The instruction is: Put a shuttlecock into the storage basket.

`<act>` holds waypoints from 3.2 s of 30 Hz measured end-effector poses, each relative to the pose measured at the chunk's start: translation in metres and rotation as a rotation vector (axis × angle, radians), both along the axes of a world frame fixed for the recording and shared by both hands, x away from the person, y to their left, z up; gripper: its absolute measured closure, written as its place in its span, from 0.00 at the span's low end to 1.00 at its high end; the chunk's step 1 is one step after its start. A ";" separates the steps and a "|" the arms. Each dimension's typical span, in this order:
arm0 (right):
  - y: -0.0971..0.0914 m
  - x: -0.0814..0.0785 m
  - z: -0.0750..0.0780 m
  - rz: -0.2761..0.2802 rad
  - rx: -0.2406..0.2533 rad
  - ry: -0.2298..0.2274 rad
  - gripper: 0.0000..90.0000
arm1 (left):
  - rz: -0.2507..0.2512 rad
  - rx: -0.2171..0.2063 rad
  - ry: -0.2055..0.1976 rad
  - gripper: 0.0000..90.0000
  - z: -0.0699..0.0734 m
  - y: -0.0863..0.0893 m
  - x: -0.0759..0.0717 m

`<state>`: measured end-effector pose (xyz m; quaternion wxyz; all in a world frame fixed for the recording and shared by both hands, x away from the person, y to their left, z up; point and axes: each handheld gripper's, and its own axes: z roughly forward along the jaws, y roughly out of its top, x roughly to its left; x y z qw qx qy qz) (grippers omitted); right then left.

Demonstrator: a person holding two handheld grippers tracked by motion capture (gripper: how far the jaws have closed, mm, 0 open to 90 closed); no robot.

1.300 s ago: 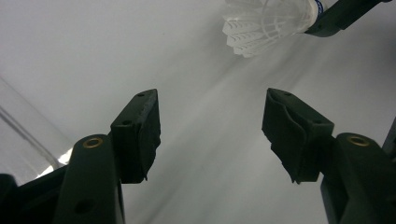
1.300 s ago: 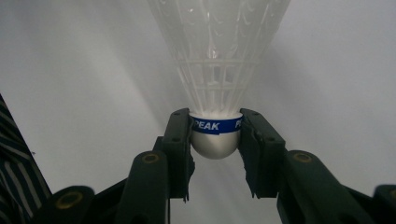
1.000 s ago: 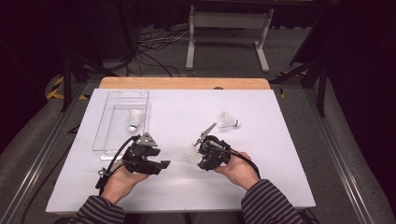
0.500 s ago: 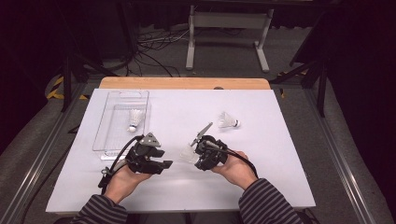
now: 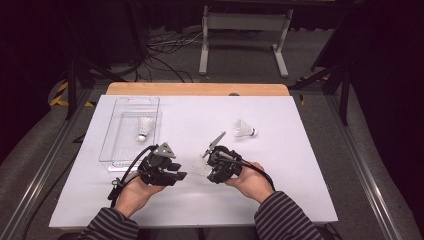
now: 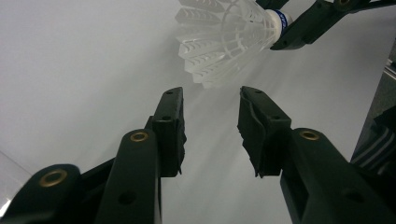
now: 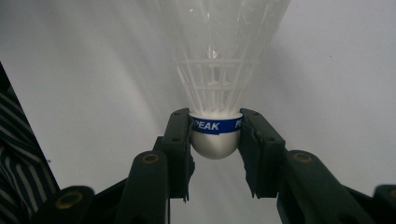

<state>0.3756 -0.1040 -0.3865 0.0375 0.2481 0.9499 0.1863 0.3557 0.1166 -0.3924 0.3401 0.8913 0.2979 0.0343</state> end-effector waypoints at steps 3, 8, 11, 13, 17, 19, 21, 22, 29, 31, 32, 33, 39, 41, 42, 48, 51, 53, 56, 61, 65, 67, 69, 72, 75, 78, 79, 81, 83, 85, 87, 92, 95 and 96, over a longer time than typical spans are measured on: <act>0.001 -0.001 0.000 -0.002 0.000 0.001 0.73 | -0.003 -0.007 0.004 0.71 0.000 0.000 0.001; 0.002 -0.001 0.000 0.002 -0.001 0.001 0.73 | -0.007 -0.007 0.007 0.74 0.000 -0.001 0.001; 0.004 -0.001 -0.001 0.010 0.000 0.005 0.73 | -0.011 -0.005 0.006 0.75 0.000 -0.002 0.001; 0.005 -0.001 -0.001 0.011 -0.004 0.003 0.73 | -0.016 -0.008 0.007 0.76 -0.001 -0.002 0.001; 0.007 -0.001 -0.001 0.014 -0.004 0.004 0.73 | -0.021 -0.005 0.008 0.77 0.000 -0.003 0.000; 0.008 -0.001 -0.001 0.016 -0.004 0.005 0.73 | -0.025 -0.003 0.009 0.78 -0.001 -0.004 0.001; 0.010 -0.001 -0.001 0.021 -0.002 0.003 0.73 | -0.030 -0.005 0.012 0.79 -0.001 -0.004 0.001; 0.010 -0.001 -0.001 0.022 -0.002 0.003 0.73 | -0.026 0.000 0.020 0.79 -0.001 -0.005 0.000; 0.014 -0.001 -0.001 0.033 0.003 0.000 0.73 | -0.049 0.003 0.021 0.83 -0.003 -0.007 0.000; 0.015 -0.001 -0.001 0.036 0.001 0.004 0.73 | -0.053 0.005 0.019 0.84 -0.003 -0.007 0.001; 0.015 -0.001 -0.002 0.036 0.001 0.004 0.73 | -0.050 0.003 0.018 0.85 -0.002 -0.007 0.000; 0.015 -0.001 -0.002 0.036 0.001 0.004 0.73 | -0.054 0.000 0.017 0.86 -0.002 -0.007 0.000; 0.017 -0.001 -0.002 0.035 0.002 0.002 0.73 | -0.059 0.004 0.014 0.93 -0.002 -0.006 0.000; 0.017 -0.001 -0.002 0.035 0.000 0.002 0.73 | -0.062 0.015 -0.001 0.96 -0.001 -0.006 0.000; 0.017 -0.001 -0.002 0.035 0.001 0.002 0.73 | -0.061 0.010 0.010 0.98 -0.001 -0.006 -0.001; 0.017 -0.001 -0.002 0.033 0.002 0.001 0.73 | -0.065 0.014 -0.009 1.00 -0.001 -0.007 -0.002; 0.017 -0.001 -0.002 0.036 0.005 -0.001 0.72 | -0.069 0.015 -0.022 1.00 0.000 -0.006 -0.002; 0.017 -0.001 -0.001 0.038 0.009 -0.001 0.72 | -0.063 0.012 -0.024 1.00 0.000 -0.006 -0.003; 0.016 -0.001 -0.001 0.030 0.017 -0.005 0.72 | -0.059 0.007 -0.026 1.00 0.001 -0.005 -0.004; 0.015 -0.001 0.001 0.031 0.024 -0.012 0.71 | -0.062 0.003 -0.041 1.00 0.004 -0.005 -0.004; 0.015 0.000 0.000 0.029 0.018 -0.010 0.66 | -0.064 -0.002 -0.051 1.00 0.007 -0.004 -0.004; 0.015 0.000 0.000 0.023 0.018 -0.009 0.63 | -0.065 -0.009 -0.052 1.00 0.007 -0.004 -0.004; 0.014 0.000 -0.001 0.017 0.020 -0.010 0.60 | -0.064 -0.006 -0.057 1.00 0.008 -0.003 -0.004; 0.012 0.001 -0.001 0.012 0.023 -0.006 0.54 | -0.061 -0.011 -0.054 1.00 0.009 -0.002 -0.004; 0.010 0.001 -0.001 -0.017 0.023 -0.013 0.46 | -0.056 -0.010 -0.056 1.00 0.010 0.000 -0.004; 0.007 0.001 0.000 -0.034 0.032 -0.027 0.40 | -0.052 -0.009 -0.062 1.00 0.010 0.002 -0.004; 0.006 0.001 0.000 -0.038 0.032 -0.030 0.38 | -0.050 -0.010 -0.062 1.00 0.010 0.003 -0.004; 0.003 -0.001 0.001 -0.052 0.033 -0.052 0.37 | -0.047 -0.011 -0.065 1.00 0.011 0.004 -0.004; -0.001 -0.001 0.001 -0.067 0.039 -0.068 0.36 | -0.043 -0.010 -0.064 1.00 0.011 0.006 -0.005; -0.005 -0.001 0.001 -0.081 0.046 -0.071 0.34 | -0.041 -0.015 -0.066 1.00 0.012 0.007 -0.005; -0.011 -0.001 -0.001 -0.100 0.049 -0.081 0.33 | -0.037 -0.017 -0.064 1.00 0.012 0.008 -0.005; -0.024 -0.002 -0.002 -0.150 0.068 -0.129 0.32 | -0.024 -0.024 -0.061 1.00 0.013 0.012 -0.005; -0.029 -0.003 -0.001 -0.172 0.079 -0.138 0.31 | -0.024 -0.024 -0.055 1.00 0.013 0.013 -0.005; -0.030 -0.004 -0.001 -0.177 0.081 -0.141 0.31 | -0.023 -0.023 -0.059 1.00 0.013 0.013 -0.005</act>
